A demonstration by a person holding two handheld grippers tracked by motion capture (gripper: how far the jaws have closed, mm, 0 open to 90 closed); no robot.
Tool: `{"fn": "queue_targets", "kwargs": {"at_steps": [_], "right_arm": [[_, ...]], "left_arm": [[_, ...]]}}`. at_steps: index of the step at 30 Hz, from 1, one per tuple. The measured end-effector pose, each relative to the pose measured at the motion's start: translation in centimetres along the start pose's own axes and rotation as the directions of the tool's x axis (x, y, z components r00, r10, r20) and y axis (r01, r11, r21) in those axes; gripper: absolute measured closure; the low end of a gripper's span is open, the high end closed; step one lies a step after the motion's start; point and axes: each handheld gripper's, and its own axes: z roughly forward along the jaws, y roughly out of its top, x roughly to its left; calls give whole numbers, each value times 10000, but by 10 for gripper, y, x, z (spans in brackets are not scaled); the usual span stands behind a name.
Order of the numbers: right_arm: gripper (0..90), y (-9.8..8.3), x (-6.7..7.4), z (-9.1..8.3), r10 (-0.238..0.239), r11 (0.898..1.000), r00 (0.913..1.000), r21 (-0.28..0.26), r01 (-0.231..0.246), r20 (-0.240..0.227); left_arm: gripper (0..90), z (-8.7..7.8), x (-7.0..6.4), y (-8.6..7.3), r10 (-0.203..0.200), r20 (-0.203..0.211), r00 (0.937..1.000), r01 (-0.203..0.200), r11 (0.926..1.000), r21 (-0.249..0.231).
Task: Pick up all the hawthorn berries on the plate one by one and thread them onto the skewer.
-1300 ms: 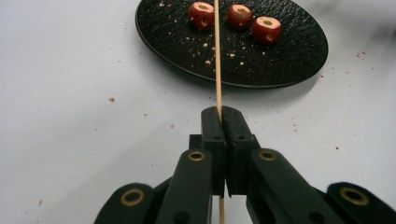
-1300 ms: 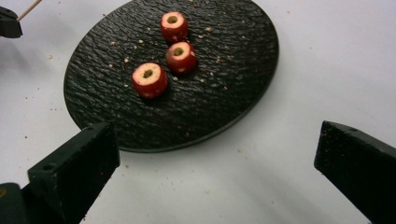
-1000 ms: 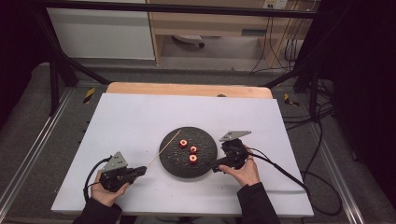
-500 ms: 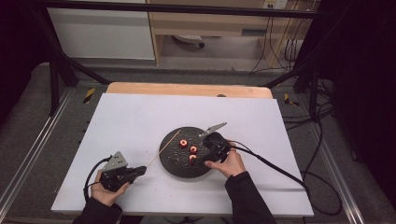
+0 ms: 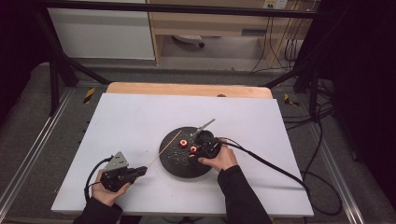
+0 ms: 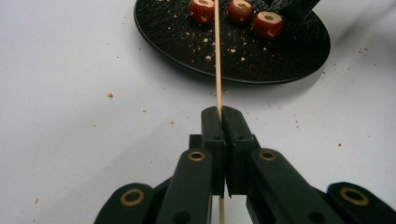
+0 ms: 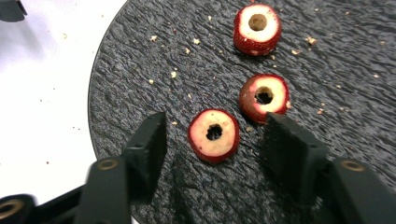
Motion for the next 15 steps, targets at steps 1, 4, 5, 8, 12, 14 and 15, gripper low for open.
{"fn": "queue_targets", "kwargs": {"at_steps": [1, 4, 5, 8, 12, 14, 15], "right_arm": [[446, 1, 0, 1, -15, 10000, 10000, 89, 16, -52], [485, 5, 0, 5, -196, 9992, 9997, 337, 201, -139], [497, 6, -1, 6, -250, 9988, 9996, 418, 255, -135], [547, 7, -4, 7, -314, 9981, 9993, 528, 324, -200], [555, 7, -5, 10, -383, 9965, 9989, 739, 402, -270], [560, 7, -5, 12, -393, 9959, 9987, 808, 417, -309], [562, 8, -6, 12, -450, 9958, 9983, 787, 478, -376]], "left_arm": [[886, 0, 0, 0, -1, -3, 10000, 1, 10000, -6], [886, 0, 0, 0, -5, 6, 10000, 5, 10000, -19], [886, 0, 0, 0, 1, 2, 10000, -1, 10000, -17], [886, 0, 0, 0, 17, -5, 10000, -17, 10000, 12], [886, 0, 0, 0, 34, -3, 10000, -34, 10000, 29], [886, 0, 0, 0, 69, -18, 10000, -69, 10000, 31], [886, 0, -1, 0, 74, -19, 10000, -74, 10000, 33]]}}
